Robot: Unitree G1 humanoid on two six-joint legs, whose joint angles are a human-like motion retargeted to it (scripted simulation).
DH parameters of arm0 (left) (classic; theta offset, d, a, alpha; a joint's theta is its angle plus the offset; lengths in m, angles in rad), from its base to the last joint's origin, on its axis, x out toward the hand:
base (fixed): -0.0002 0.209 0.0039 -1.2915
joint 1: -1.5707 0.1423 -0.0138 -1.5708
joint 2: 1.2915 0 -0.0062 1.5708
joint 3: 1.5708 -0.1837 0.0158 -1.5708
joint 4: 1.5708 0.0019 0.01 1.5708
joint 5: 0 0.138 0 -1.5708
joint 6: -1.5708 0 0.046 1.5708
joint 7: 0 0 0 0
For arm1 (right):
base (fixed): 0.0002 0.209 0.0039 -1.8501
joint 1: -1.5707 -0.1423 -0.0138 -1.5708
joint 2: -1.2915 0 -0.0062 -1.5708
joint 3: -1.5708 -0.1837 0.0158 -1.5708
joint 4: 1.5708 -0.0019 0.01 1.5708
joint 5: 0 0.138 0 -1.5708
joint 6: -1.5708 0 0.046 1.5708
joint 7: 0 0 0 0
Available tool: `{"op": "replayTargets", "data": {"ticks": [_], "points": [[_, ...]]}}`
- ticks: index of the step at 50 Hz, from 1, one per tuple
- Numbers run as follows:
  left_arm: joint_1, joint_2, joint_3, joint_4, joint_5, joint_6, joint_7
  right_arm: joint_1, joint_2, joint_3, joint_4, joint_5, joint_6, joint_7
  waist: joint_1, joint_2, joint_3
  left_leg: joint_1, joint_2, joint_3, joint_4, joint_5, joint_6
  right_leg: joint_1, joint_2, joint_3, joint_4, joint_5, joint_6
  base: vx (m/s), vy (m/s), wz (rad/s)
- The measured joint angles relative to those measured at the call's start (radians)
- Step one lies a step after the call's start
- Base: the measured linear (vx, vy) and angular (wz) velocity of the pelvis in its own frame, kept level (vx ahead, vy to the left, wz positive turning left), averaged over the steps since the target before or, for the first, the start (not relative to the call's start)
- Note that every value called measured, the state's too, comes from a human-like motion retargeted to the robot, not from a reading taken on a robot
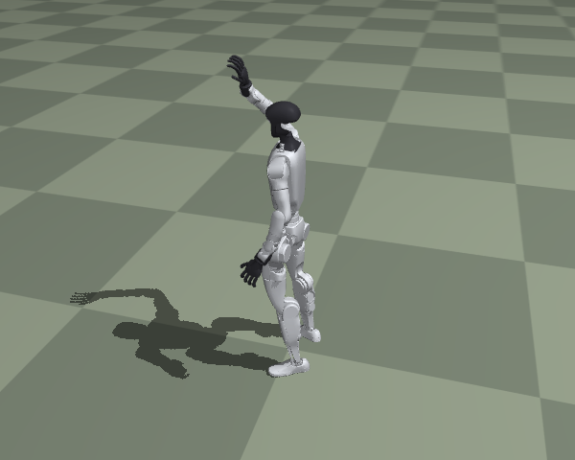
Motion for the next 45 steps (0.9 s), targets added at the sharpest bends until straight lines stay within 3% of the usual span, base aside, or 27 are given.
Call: {"op": "replayTargets", "data": {"ticks": [12,15,17,19,25,29,36,40,45], "points": [[0.011,-0.001,-0.052,-0.015,-0.044,0.021,-0.007,-0.476,0.310,0.427,0.095,-0.059,0.047,-0.016,-0.037,0.031,-0.008,0.008,0.009,0.045,-0.006,0.000,0.004,-0.022,0.018,0.044,0.000,0.010,0.000,0.00,-0.01,-0.17],[-0.016,-0.010,-0.023,-0.033,-0.065,0.030,-0.001,-0.486,0.330,0.495,0.054,-0.049,0.016,0.039,-0.041,0.037,-0.004,0.007,0.005,0.035,-0.006,0.000,0.005,-0.016,0.013,0.035,0.000,0.008,0.000,-0.02,-0.02,-0.02],[-0.036,-0.015,0.072,-0.065,-0.208,-0.018,0.050,-0.545,0.297,0.599,0.015,-0.036,0.081,0.092,-0.028,0.042,0.010,-0.007,0.033,0.048,-0.011,0.027,-0.040,-0.034,0.055,0.039,-0.012,0.022,0.000,-0.09,-0.13,-0.21],[-0.053,-0.029,0.100,-0.085,-0.240,-0.020,0.057,-0.532,0.279,0.630,-0.057,-0.004,0.060,0.148,-0.022,0.050,0.018,-0.007,0.032,0.043,-0.010,0.027,-0.040,-0.030,0.052,0.034,-0.013,0.021,0.000,0.00,0.00,0.00],[-0.056,-0.048,0.135,-0.151,-0.269,-0.016,0.066,-0.407,0.210,0.590,-0.249,0.087,-0.003,0.269,-0.004,0.056,0.028,-0.004,0.030,0.031,-0.006,0.023,-0.040,-0.020,0.045,0.026,-0.011,0.015,0.000,0.00,0.00,0.00],[-0.044,-0.036,0.104,-0.149,-0.240,-0.012,0.052,-0.389,0.196,0.549,-0.266,0.110,0.001,0.244,0.003,0.051,0.028,-0.003,0.030,0.031,-0.005,0.022,-0.040,-0.019,0.045,0.026,-0.011,0.015,0.000,0.00,0.00,0.00],[-0.042,-0.020,0.049,-0.065,-0.156,-0.004,0.019,-0.473,0.167,0.506,-0.090,0.003,0.080,0.142,0.007,0.040,0.028,-0.001,0.029,0.026,-0.006,0.022,-0.040,-0.015,0.043,0.023,-0.011,0.013,0.000,0.00,0.00,0.00],[-0.037,-0.020,0.056,-0.041,-0.129,-0.003,0.003,-0.498,0.126,0.464,0.053,-0.093,0.146,0.144,0.010,0.035,0.033,0.003,0.027,0.020,-0.005,0.020,-0.039,-0.008,0.039,0.018,-0.009,0.009,0.000,0.00,0.00,0.00],[-0.021,-0.028,0.089,-0.051,-0.136,-0.003,-0.003,-0.457,0.100,0.387,0.099,-0.082,0.155,0.161,0.011,0.032,0.042,0.007,0.027,0.019,-0.003,0.020,-0.040,-0.003,0.037,0.017,-0.007,0.008,0.000,0.00,0.00,0.00]]}}
